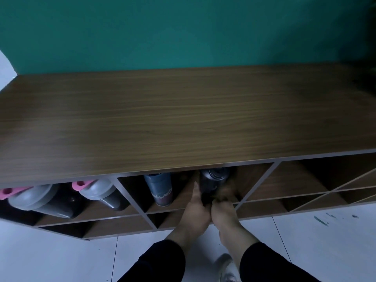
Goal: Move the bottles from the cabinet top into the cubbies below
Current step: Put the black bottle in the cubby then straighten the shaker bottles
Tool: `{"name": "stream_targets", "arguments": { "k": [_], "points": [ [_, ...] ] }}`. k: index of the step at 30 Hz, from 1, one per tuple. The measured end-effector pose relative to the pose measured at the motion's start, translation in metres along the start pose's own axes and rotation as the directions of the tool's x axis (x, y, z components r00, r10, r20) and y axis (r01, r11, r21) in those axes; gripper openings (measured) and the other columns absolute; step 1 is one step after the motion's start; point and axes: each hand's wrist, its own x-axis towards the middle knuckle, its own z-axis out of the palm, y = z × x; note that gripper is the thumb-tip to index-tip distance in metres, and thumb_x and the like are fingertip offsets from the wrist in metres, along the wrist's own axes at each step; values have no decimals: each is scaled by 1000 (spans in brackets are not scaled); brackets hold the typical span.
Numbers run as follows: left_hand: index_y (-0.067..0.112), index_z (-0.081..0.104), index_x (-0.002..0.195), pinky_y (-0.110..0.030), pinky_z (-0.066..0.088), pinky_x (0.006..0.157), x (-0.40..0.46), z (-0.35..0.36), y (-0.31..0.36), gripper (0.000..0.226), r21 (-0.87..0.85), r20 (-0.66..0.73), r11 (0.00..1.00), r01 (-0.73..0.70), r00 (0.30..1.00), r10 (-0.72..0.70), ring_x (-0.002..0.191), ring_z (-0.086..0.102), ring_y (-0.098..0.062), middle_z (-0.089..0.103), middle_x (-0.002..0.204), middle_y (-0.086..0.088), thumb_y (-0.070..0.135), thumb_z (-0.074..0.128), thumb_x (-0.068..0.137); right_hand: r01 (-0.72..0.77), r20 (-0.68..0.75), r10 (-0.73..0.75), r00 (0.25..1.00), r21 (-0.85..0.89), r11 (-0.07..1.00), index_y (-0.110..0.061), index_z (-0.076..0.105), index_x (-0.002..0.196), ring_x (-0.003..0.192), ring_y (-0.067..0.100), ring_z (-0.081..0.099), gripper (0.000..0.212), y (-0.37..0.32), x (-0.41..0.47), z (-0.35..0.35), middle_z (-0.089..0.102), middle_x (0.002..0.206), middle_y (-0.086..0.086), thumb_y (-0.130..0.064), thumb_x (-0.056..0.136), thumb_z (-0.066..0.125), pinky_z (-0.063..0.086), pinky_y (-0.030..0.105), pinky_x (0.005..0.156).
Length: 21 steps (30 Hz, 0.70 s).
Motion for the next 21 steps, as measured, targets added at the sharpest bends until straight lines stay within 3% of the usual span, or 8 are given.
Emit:
{"name": "stream_targets", "arguments": {
  "k": [2, 4, 5, 7, 9, 12, 16, 21],
  "points": [
    [27, 53, 124, -44, 55, 107, -11, -3, -4, 32, 56, -68, 997, 60, 996, -56, 114, 67, -23, 67, 122, -2, 16, 60, 95, 33, 90, -16, 996, -185, 982, -12, 60, 91, 82, 24, 62, 22, 3, -6, 6, 64, 92, 10, -12, 99, 40, 49, 33, 70],
    [37, 49, 90, -40, 55, 106, -18, -7, -22, 28, 45, -177, 991, 128, 977, -118, 116, 66, -25, 67, 121, -5, 12, 55, 102, 123, 122, -84, 989, -356, 926, -12, 65, 102, 99, 26, 63, 28, 5, -7, 15, 64, 107, 11, -15, 99, 38, 52, 36, 88],
    [35, 50, 88, -41, 55, 104, -23, -11, -29, 27, -12, -248, 988, 151, 957, -150, 116, 67, -28, 68, 123, -7, 13, 54, 102, 199, 159, -150, 976, -357, 913, -15, 66, 112, 108, 25, 62, 31, 4, -10, 19, 63, 116, 8, -18, 100, 38, 51, 37, 96],
    [22, 60, 110, -46, 57, 98, -29, -20, -41, 15, -158, -386, 975, 154, 900, -204, 110, 69, -35, 71, 127, -16, 13, 53, 100, 324, 227, -260, 939, -322, 889, -19, 58, 131, 123, 22, 56, 37, -1, -14, 28, 59, 134, 2, -19, 99, 40, 44, 35, 105],
    [9, 47, 139, -41, 53, 95, -38, -32, -39, 40, -278, -485, 953, 117, 840, -245, 110, 65, -35, 67, 129, -16, 8, 52, 100, 425, 324, -329, 887, -300, 854, -21, 46, 143, 130, 19, 52, 46, -6, -14, 39, 55, 143, 0, -14, 98, 40, 39, 32, 109],
    [16, 22, 162, -44, 47, 112, -46, -51, -31, 67, -322, -503, 946, 25, 842, -194, 128, 59, -27, 59, 132, 2, 7, 51, 102, 498, 392, -369, 843, -307, 811, -22, 35, 149, 135, 21, 49, 57, -15, -8, 59, 47, 150, 3, -10, 94, 42, 38, 37, 112],
    [29, 31, 159, -46, 45, 118, -36, -67, -39, 64, -321, -426, 947, 3, 893, -148, 128, 61, -16, 66, 134, 13, 7, 48, 101, 518, 458, -364, 811, -273, 810, -40, 39, 136, 125, 27, 56, 60, -8, 8, 81, 56, 139, 2, -15, 81, 43, 45, 49, 106],
    [35, 51, 142, -50, 47, 116, -20, -78, -44, 56, -295, -325, 954, -60, 945, -41, 125, 67, -18, 73, 130, 7, 3, 48, 96, 492, 388, -410, 825, -137, 860, -36, 47, 125, 119, 21, 60, 57, 5, 14, 87, 61, 129, 4, -13, 73, 41, 46, 48, 106]
  ]
}}
